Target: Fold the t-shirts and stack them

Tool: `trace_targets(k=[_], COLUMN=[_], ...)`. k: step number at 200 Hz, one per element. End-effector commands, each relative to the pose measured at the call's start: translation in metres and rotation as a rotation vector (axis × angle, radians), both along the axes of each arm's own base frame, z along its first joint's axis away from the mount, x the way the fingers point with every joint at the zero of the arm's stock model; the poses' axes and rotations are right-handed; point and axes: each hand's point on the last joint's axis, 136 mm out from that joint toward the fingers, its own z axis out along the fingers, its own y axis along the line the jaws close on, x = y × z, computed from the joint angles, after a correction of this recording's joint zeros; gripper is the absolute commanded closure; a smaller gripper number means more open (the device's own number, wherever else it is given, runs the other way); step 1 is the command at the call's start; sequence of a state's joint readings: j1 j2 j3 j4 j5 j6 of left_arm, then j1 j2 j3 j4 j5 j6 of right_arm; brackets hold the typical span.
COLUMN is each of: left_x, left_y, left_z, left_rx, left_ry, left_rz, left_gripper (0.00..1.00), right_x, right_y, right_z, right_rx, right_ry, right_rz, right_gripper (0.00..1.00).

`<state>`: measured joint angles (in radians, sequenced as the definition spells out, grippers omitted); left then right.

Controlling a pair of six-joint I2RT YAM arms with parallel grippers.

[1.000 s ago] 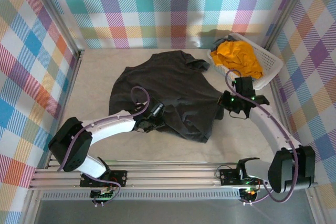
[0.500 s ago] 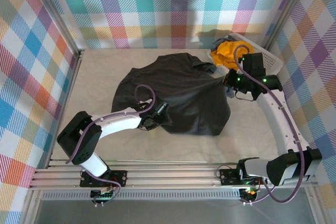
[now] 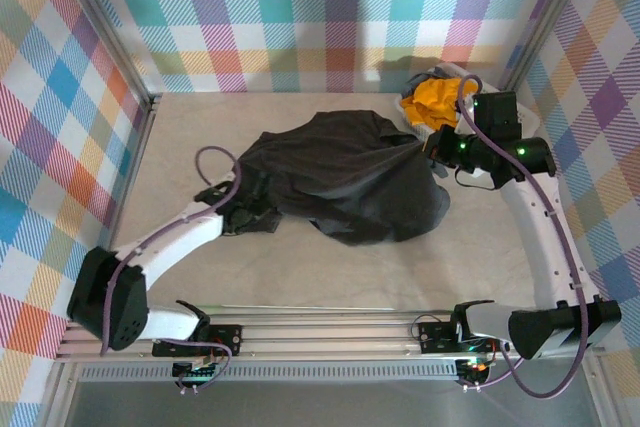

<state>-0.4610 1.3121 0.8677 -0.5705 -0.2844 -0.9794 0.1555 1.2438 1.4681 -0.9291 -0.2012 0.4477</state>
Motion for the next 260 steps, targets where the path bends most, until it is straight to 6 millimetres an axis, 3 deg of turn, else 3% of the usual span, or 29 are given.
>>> trace_targets(k=[1, 13, 29, 56, 86, 110, 122, 138, 160, 179, 192, 202, 218, 239, 260], left_x=[-0.035, -0.029, -0.013, 0.001, 0.004, 0.012, 0.020, 0.029, 0.043, 0.050, 0.052, 0.053, 0.053, 0.051, 0.051], left_y=[0.048, 0.050, 0.027, -0.005, -0.010, -0.009, -0.012, -0.016, -0.021, -0.024, -0.024, -0.023, -0.018, -0.010, 0.004], left_z=[-0.027, -0.038, -0.046, -0.033, -0.038, -0.038, -0.039, -0.043, -0.048, -0.045, -0.038, -0.030, -0.016, -0.005, -0.009], left_rx=[0.070, 0.006, -0.101, -0.088, -0.094, -0.068, -0.062, -0.051, -0.040, -0.035, -0.026, -0.014, 0.011, 0.036, 0.038], left_ry=[0.180, 0.191, 0.177, 0.116, 0.121, 0.120, 0.122, 0.135, 0.151, 0.154, 0.145, 0.136, 0.116, 0.107, 0.126], left_rz=[0.060, 0.052, -0.014, -0.084, -0.047, -0.050, -0.059, -0.065, -0.074, -0.081, -0.090, -0.102, -0.117, -0.127, -0.110], left_gripper=[0.31, 0.31, 0.34, 0.37, 0.37, 0.36, 0.36, 0.36, 0.37, 0.37, 0.37, 0.36, 0.35, 0.35, 0.35], right_x=[-0.014, -0.019, -0.027, -0.050, -0.074, -0.063, -0.040, 0.007, 0.083, 0.132, 0.151, 0.155, 0.148, 0.116, 0.061], right_y=[0.009, 0.016, 0.026, 0.039, 0.044, 0.043, 0.038, 0.026, 0.004, -0.013, -0.017, -0.019, -0.027, -0.043, -0.058], right_z=[0.029, 0.036, 0.049, 0.076, 0.104, 0.107, 0.094, 0.063, 0.009, -0.041, -0.071, -0.087, -0.098, -0.091, -0.101], right_rx=[0.053, 0.085, 0.137, 0.215, 0.280, 0.284, 0.245, 0.177, 0.120, 0.086, 0.074, 0.064, 0.025, -0.041, -0.069], right_ry=[-0.076, -0.089, -0.111, -0.159, -0.218, -0.227, -0.206, -0.151, -0.064, 0.026, 0.092, 0.131, 0.164, 0.149, 0.216], right_rz=[0.073, 0.107, 0.162, 0.249, 0.287, 0.256, 0.208, 0.138, 0.034, -0.032, -0.044, -0.048, -0.082, -0.152, -0.249], right_gripper=[1.00, 1.00, 1.00, 1.00, 1.00, 1.00, 1.00, 1.00, 1.00, 1.00, 0.77, 0.60, 0.49, 0.44, 0.48])
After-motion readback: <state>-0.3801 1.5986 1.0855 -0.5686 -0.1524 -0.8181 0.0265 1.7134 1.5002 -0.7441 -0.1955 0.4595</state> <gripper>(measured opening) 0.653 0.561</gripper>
